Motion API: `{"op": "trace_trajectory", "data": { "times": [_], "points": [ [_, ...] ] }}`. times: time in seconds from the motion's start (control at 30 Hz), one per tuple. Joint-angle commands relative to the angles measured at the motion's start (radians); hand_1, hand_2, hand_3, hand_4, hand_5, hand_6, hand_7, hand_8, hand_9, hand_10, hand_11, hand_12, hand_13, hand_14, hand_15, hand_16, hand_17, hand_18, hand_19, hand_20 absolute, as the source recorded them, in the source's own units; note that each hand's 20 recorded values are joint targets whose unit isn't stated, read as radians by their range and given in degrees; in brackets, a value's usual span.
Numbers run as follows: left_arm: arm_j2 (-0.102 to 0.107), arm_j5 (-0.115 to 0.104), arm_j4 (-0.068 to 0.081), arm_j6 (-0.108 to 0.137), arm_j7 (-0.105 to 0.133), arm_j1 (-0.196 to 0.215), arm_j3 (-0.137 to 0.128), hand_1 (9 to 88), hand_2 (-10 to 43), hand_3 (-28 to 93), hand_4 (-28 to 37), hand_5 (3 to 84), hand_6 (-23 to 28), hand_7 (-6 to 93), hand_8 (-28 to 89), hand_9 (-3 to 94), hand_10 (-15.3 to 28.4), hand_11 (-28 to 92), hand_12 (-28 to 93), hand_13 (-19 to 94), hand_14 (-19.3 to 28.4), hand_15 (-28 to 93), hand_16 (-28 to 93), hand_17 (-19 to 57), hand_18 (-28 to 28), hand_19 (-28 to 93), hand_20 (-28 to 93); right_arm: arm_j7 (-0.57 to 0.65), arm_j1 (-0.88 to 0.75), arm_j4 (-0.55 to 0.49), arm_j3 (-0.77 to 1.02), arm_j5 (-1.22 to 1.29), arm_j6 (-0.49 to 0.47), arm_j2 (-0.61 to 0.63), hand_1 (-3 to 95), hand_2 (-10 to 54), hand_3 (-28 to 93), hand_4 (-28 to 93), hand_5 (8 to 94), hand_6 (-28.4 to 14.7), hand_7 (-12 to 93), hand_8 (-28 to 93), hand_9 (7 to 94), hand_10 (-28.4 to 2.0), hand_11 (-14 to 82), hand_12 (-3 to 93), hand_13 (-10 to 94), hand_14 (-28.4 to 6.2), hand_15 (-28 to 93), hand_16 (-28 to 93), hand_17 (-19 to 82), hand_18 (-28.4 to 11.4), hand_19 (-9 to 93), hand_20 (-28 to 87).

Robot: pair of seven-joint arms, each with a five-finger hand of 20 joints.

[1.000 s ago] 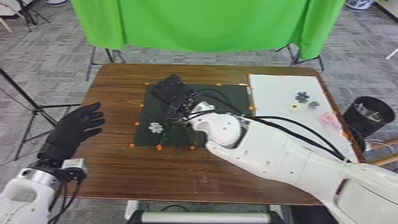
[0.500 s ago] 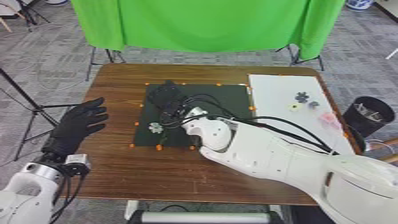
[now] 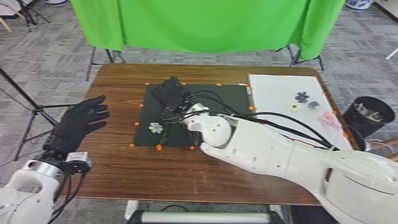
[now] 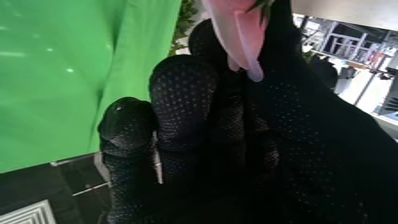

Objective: Arrange flowers

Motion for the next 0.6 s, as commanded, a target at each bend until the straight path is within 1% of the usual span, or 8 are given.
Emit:
{"op": "trace_trajectory", "data": {
  "times": [0.03, 0.13, 0.17, 0.2, 0.37, 0.47, 0.57, 0.6],
  "points": [
    [0.001, 0.000, 0.003, -0.008, -0.007, -0.003, 0.005, 27.9, -7.5, 69, -24.4, 27.8, 3.7, 25.2, -13, 22.3, 11.7, 31, 16, 17, 13.2, 39, -1, -7.5, 21.5, 49, 10, 0.004, 0.015, -0.014, 0.012, -0.012, -0.041, -0.011, 49.3, -9.5, 80, -28, 67.3, 3.8, 52, -3, 83.3, -4.8, 20.7, 47.1, 74, -3.5, 63, 31, 37, -18.4, 92, 39],
    [0.002, 0.002, 0.001, -0.009, -0.011, -0.002, 0.003, 27.9, -7.5, 69, -24.4, 27.8, 3.7, 25.3, -13, 22.3, 11.7, 31, 16, 17, 13.2, 39, -1, -7.6, 21.5, 49, 10, 0.003, 0.007, -0.014, 0.023, -0.015, -0.054, -0.010, 48.6, -9.5, 80, -28, 66.7, 3.8, 51, -3, 83.1, -4.7, 20.0, 46.9, 73, -3.3, 63, 31, 36, -18.3, 92, 39],
    [0.003, -0.001, 0.002, -0.006, -0.006, -0.002, 0.004, 27.9, -7.6, 69, -24.4, 27.9, 3.6, 25.3, -13, 22.4, 11.8, 31, 16, 17, 13.3, 39, -1, -7.5, 21.5, 49, 10, 0.007, 0.011, -0.014, 0.018, -0.014, -0.059, -0.010, 48.4, -9.5, 80, -28, 66.6, 3.7, 51, -3, 83.0, -4.8, 19.9, 46.9, 73, -3.4, 63, 31, 36, -18.2, 92, 39],
    [0.001, 0.002, 0.003, -0.009, -0.009, -0.004, 0.004, 27.9, -7.6, 69, -24.4, 27.9, 3.6, 25.2, -13, 22.4, 11.8, 31, 16, 17, 13.3, 39, -1, -7.4, 21.5, 49, 10, 0.006, 0.007, -0.015, 0.023, -0.016, -0.065, -0.009, 48.0, -9.5, 80, -28, 66.4, 3.6, 51, -3, 83.0, -4.9, 19.8, 46.7, 73, -3.4, 63, 31, 36, -18.2, 92, 39],
    [0.003, -0.001, 0.002, -0.006, -0.006, -0.002, 0.005, 27.9, -7.5, 69, -24.4, 27.7, 3.6, 25.3, -13, 22.3, 11.7, 31, 16, 17, 13.2, 39, 0, -7.6, 21.4, 49, 10, 0.006, 0.003, -0.017, 0.026, -0.019, -0.078, -0.011, 46.5, -9.5, 80, -28, 65.6, 3.5, 51, -4, 82.3, -4.9, 19.1, 46.1, 73, -3.8, 64, 29, 36, -18.3, 91, 39],
    [0.001, 0.002, 0.004, -0.010, -0.011, -0.009, 0.009, 28.0, -7.5, 69, -24.4, 27.9, 3.6, 25.2, -13, 22.5, 11.7, 31, 16, 17, 13.3, 39, -1, -7.5, 21.6, 49, 10, 0.009, -0.001, -0.021, 0.031, -0.020, -0.093, -0.010, 46.0, -9.5, 79, -28, 65.2, 3.5, 51, -4, 82.1, -4.7, 18.8, 45.9, 73, -3.8, 64, 28, 35, -18.4, 91, 39],
    [0.001, 0.002, 0.002, -0.009, -0.009, -0.003, 0.005, 28.0, -7.5, 69, -24.3, 27.9, 3.7, 25.2, -13, 22.4, 11.8, 31, 16, 17, 13.3, 39, -1, -7.5, 21.5, 49, 10, 0.012, -0.005, -0.025, 0.033, -0.028, -0.104, -0.010, 45.6, -9.5, 79, -28, 64.7, 3.5, 51, -4, 81.7, -4.6, 18.4, 45.6, 72, -4.0, 65, 27, 35, -18.3, 91, 39],
    [0.001, 0.002, 0.003, -0.011, -0.009, -0.007, 0.008, 27.9, -7.5, 69, -24.2, 27.9, 3.6, 25.2, -13, 22.4, 11.8, 31, 16, 17, 13.3, 39, -1, -7.5, 21.5, 49, 10, 0.016, -0.002, -0.024, 0.029, -0.024, -0.103, -0.010, 45.5, -9.5, 79, -28, 64.6, 3.4, 51, -4, 81.7, -4.6, 18.4, 45.5, 72, -4.0, 65, 27, 35, -18.3, 91, 39]
  ]
}}
